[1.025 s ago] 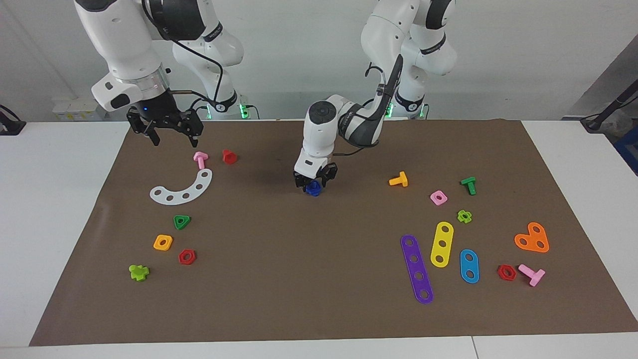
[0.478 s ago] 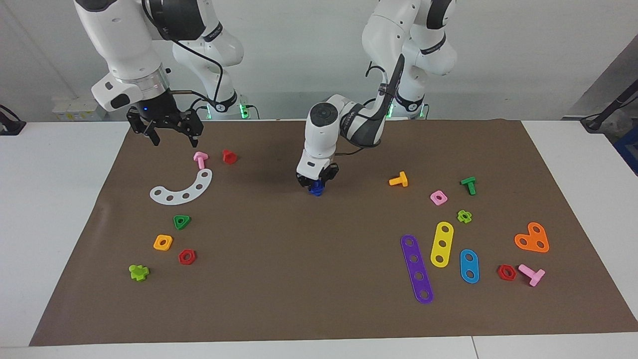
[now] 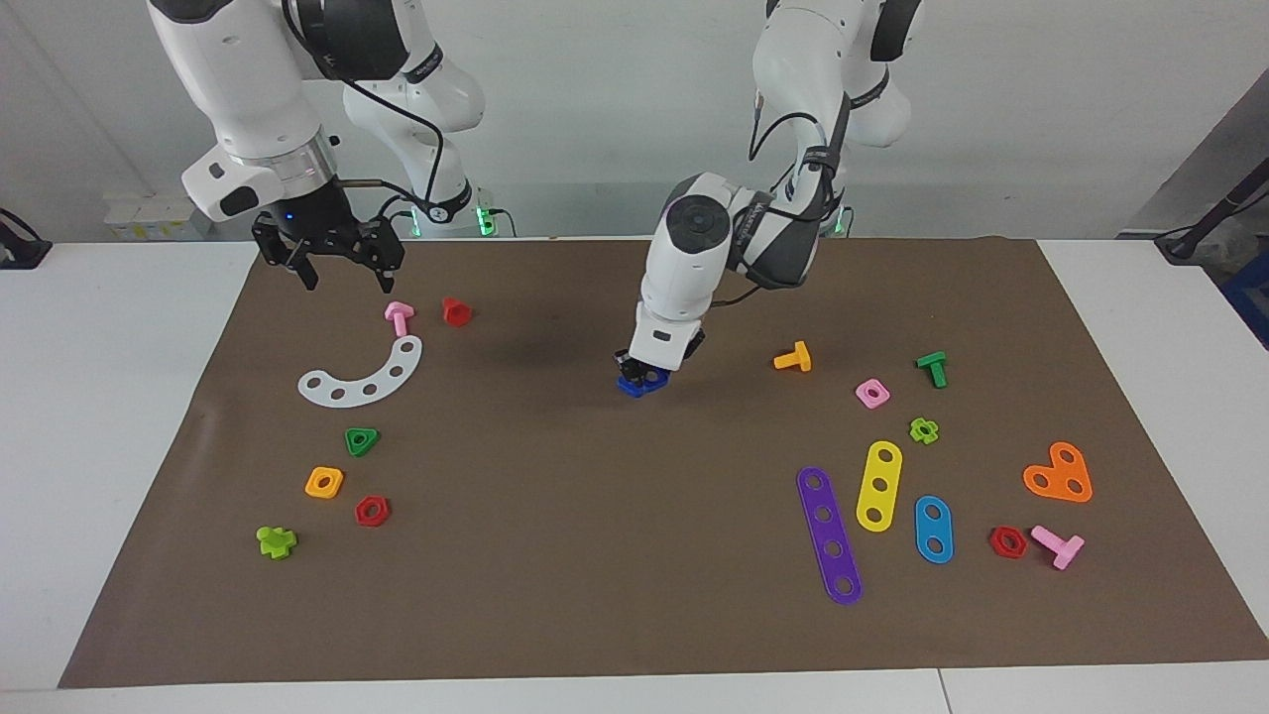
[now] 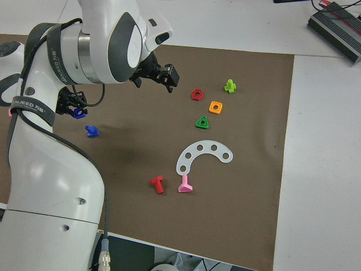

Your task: Unscrew and place screws in storage area

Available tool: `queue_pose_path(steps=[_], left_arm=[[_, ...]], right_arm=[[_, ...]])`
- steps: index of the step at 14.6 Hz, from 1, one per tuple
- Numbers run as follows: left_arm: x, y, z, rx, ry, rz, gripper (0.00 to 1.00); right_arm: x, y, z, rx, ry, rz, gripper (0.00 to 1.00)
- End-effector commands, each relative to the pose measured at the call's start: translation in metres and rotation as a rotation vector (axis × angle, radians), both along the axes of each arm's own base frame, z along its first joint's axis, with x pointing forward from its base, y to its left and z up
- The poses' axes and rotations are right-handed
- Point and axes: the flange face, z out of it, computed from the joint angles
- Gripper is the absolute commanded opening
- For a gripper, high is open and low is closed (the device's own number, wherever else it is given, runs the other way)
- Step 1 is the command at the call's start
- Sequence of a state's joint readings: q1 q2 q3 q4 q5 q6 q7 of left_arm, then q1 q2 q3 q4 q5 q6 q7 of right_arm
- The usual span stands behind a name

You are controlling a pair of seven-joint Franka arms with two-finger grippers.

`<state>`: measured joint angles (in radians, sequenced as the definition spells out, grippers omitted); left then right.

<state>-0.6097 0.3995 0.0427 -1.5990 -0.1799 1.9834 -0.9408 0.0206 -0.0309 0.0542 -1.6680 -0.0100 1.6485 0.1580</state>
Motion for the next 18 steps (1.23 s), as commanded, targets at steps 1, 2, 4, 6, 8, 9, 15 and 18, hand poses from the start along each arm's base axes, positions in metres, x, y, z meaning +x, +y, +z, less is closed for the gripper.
queue_pose_path(steps=[1, 2, 4, 6, 8, 9, 15, 18], left_arm=[[0.017, 0.036, 0.012, -0.029, 0.026, -0.049, 0.00], [0.020, 0.049, 0.011, -0.027, 0.034, -0.075, 0.00], [0.032, 0.082, 0.012, -0.033, 0.042, -0.127, 0.00], [0.033, 0.106, -0.001, -0.041, 0.032, -0.231, 0.00], [0.034, 0.136, -0.019, -0.042, -0.002, -0.304, 0.00], [0.031, 0.147, -0.025, -0.044, -0.011, -0.348, 0.00], [0.001, 0.204, -0.082, -0.019, -0.106, -0.529, 0.00], [0.006, 0.219, -0.080, -0.014, -0.106, -0.528, 1.00]], right_arm=[[-0.005, 0.000, 0.003, 0.027, 0.004, 0.023, 0.99], [-0.005, 0.004, 0.002, 0.027, -0.002, 0.026, 0.98], [-0.008, 0.010, -0.006, 0.025, -0.009, 0.035, 0.97], [-0.016, 0.032, -0.022, 0.026, -0.027, 0.060, 0.97], [-0.020, 0.053, -0.039, 0.026, -0.028, 0.056, 0.97], [-0.019, 0.072, -0.047, 0.027, -0.020, 0.065, 0.97], [-0.011, 0.183, -0.115, 0.049, -0.066, 0.022, 0.97], [-0.008, 0.228, -0.151, 0.072, -0.091, 0.013, 0.97]])
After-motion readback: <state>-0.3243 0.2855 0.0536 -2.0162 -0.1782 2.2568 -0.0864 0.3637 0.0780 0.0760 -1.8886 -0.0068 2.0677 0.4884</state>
